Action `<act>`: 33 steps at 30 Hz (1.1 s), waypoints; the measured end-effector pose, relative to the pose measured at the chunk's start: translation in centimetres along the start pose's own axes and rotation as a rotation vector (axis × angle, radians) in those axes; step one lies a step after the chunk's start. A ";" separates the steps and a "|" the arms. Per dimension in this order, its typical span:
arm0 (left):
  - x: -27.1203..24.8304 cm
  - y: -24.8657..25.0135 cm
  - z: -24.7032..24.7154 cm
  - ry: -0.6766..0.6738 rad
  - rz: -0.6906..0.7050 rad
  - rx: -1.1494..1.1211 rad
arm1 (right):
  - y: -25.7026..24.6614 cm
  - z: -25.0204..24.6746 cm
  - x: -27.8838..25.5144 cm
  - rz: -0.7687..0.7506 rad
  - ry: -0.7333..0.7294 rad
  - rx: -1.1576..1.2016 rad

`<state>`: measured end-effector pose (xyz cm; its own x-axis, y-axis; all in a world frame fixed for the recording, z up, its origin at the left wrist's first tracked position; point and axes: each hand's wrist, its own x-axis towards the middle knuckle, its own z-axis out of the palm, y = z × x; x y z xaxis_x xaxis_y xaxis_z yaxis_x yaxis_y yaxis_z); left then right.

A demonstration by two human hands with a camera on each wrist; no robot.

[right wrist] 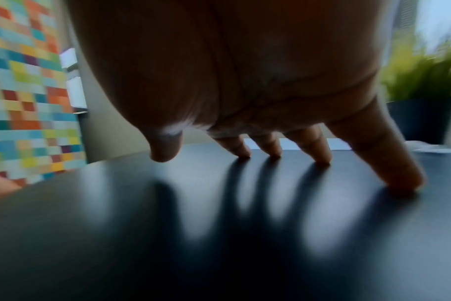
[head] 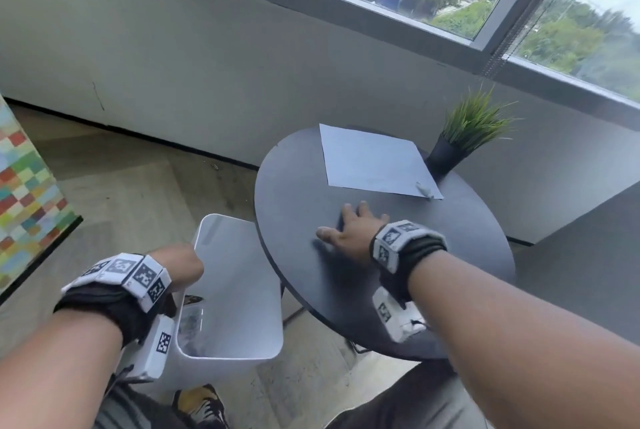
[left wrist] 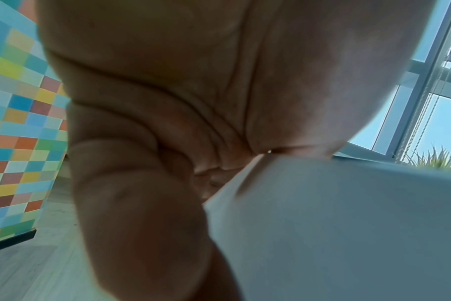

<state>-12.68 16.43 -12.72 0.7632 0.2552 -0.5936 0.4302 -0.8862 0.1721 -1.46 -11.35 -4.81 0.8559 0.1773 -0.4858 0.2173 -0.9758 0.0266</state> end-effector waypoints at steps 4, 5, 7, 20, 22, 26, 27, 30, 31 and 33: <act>0.3 0.1 0.1 -0.001 0.015 -0.010 | -7.0 2.3 -5.4 -0.561 -0.039 -0.126; 0.2 0.2 0.1 0.000 0.020 -0.004 | -7.6 2.4 -6.7 -0.683 -0.066 -0.131; 0.0 0.4 0.0 -0.004 0.039 0.030 | -5.9 1.3 -6.8 -0.748 -0.039 0.029; -0.2 1.4 0.1 -0.021 0.048 0.242 | -2.5 3.0 -9.8 -0.748 -0.021 -0.049; -0.2 1.1 0.3 -0.019 0.069 0.261 | -1.8 2.1 -8.0 -0.675 0.019 0.156; -0.5 0.9 0.6 -0.036 0.075 0.295 | 0.3 2.1 -5.2 -0.202 0.063 0.038; -0.6 1.1 0.5 -0.037 0.067 0.285 | -0.1 2.9 -6.2 -0.279 0.027 -0.024; 0.0 1.0 0.5 -0.013 0.050 0.255 | -2.4 3.9 -12.3 -0.690 -0.087 -0.022; 0.3 1.0 0.6 -0.010 0.049 0.262 | -2.1 4.0 -13.3 -0.706 -0.100 0.051; 0.1 1.1 0.5 -0.012 0.043 0.243 | 0.9 3.8 -12.5 -0.513 0.053 0.269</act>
<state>-12.32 15.28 -13.01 0.7717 0.2120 -0.5996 0.2676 -0.9635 0.0037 -13.70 -14.92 -2.04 0.6965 0.6355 -0.3332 0.4893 -0.7603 -0.4273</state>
